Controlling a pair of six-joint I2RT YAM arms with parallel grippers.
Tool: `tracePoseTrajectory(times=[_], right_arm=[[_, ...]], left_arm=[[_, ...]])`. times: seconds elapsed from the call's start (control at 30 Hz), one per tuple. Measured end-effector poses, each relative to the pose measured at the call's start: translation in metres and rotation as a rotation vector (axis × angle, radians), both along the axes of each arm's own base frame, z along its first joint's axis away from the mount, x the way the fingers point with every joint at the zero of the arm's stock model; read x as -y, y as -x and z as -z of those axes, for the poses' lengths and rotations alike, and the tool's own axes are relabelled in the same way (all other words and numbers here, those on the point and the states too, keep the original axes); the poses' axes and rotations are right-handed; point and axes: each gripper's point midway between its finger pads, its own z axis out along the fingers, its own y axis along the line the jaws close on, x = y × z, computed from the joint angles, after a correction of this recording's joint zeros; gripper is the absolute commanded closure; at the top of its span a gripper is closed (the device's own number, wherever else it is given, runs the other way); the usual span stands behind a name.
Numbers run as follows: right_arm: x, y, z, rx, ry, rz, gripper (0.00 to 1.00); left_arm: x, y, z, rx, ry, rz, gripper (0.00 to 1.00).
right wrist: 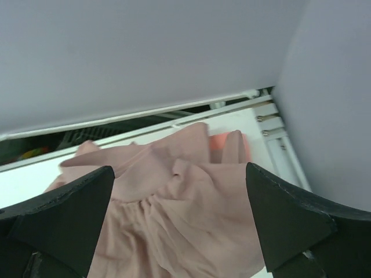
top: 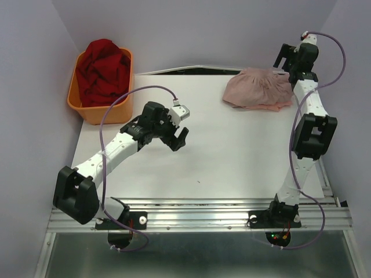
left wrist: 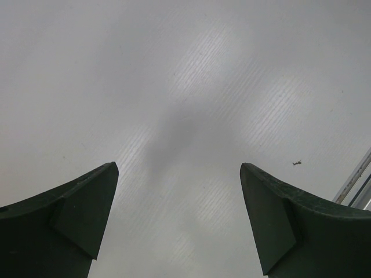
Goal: Fold and stack the skirts
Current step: Neatly place the folded skirt to the corner
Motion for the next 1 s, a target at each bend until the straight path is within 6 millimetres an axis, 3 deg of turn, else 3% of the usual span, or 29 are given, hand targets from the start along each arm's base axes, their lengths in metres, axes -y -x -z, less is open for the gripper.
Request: tracePoseTrajectory(times=[0.07, 0.2, 0.27, 0.3, 0.37, 0.4, 0.5, 0.6, 0.77, 0.97, 1.0], right_arm=[[0.021, 0.004, -0.003, -0.003, 0.034, 0.081, 0.00], [0.040, 0.011, 0.002, -0.036, 0.076, 0.153, 0.00], [0.042, 0.012, 0.004, -0.048, 0.094, 0.150, 0.09], [0.037, 0.011, 0.005, -0.050, 0.094, 0.115, 0.22], [0.027, 0.010, 0.008, -0.052, 0.085, 0.051, 0.35], [0.020, 0.009, 0.010, -0.053, 0.074, 0.015, 0.47], [-0.011, 0.009, 0.017, -0.058, -0.002, -0.118, 0.70], [-0.036, 0.009, 0.018, -0.062, -0.074, -0.191, 0.78], [-0.058, -0.003, 0.033, -0.066, -0.158, -0.243, 0.79], [-0.071, -0.023, 0.104, -0.160, -0.225, -0.251, 0.75], [-0.071, -0.025, 0.113, -0.170, -0.231, -0.248, 0.69]], left_arm=[[0.001, 0.000, -0.001, 0.000, 0.006, 0.001, 0.02], [0.003, 0.000, -0.002, -0.002, 0.018, 0.007, 0.01], [0.004, 0.001, -0.002, -0.003, 0.021, 0.009, 0.01], [0.004, 0.000, -0.003, -0.001, 0.024, 0.009, 0.01], [0.004, 0.000, -0.002, -0.003, 0.026, 0.008, 0.01], [0.004, 0.001, -0.002, -0.004, 0.026, 0.009, 0.02], [0.005, 0.000, -0.002, -0.002, 0.032, 0.007, 0.02], [0.005, 0.000, -0.003, -0.002, 0.036, 0.006, 0.02], [0.007, -0.004, -0.006, 0.012, 0.050, 0.000, 0.02], [0.005, -0.008, -0.004, -0.003, 0.055, -0.021, 0.01], [0.005, -0.009, -0.003, -0.009, 0.058, -0.026, 0.01]])
